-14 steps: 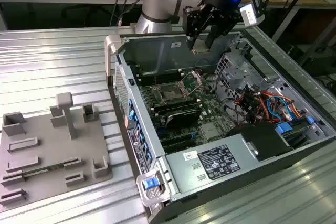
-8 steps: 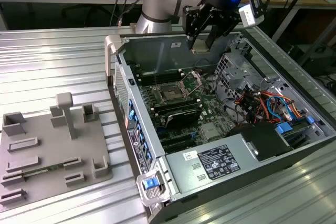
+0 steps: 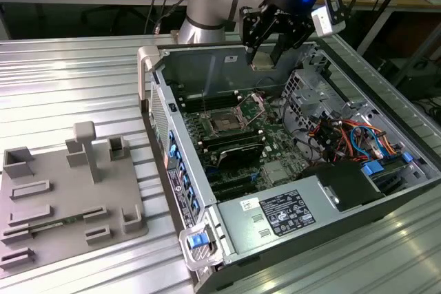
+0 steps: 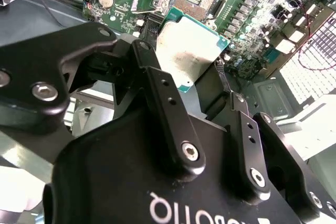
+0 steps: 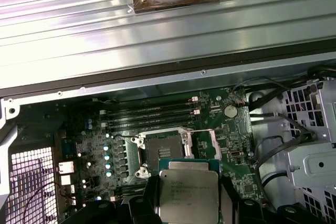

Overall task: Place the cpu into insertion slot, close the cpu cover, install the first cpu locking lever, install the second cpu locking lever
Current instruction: 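Place the cpu into insertion slot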

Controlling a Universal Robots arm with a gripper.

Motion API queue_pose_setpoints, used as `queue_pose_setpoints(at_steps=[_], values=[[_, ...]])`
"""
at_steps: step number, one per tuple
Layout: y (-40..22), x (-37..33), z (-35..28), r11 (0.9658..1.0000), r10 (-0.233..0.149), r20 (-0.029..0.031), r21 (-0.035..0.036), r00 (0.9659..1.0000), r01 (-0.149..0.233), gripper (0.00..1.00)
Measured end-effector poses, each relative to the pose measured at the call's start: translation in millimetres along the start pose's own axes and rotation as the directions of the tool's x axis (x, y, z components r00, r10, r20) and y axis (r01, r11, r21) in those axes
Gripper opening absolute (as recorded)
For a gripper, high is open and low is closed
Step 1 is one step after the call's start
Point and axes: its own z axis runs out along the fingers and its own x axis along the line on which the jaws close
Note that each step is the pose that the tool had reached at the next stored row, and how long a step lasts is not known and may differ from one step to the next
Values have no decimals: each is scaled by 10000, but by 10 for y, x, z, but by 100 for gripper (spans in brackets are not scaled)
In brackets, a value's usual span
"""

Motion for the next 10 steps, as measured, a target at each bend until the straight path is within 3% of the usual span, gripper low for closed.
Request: queue_pose_setpoints(at_steps=[10], values=[[-1,8,0,10000,83,8,-2,10000,-83,55]])
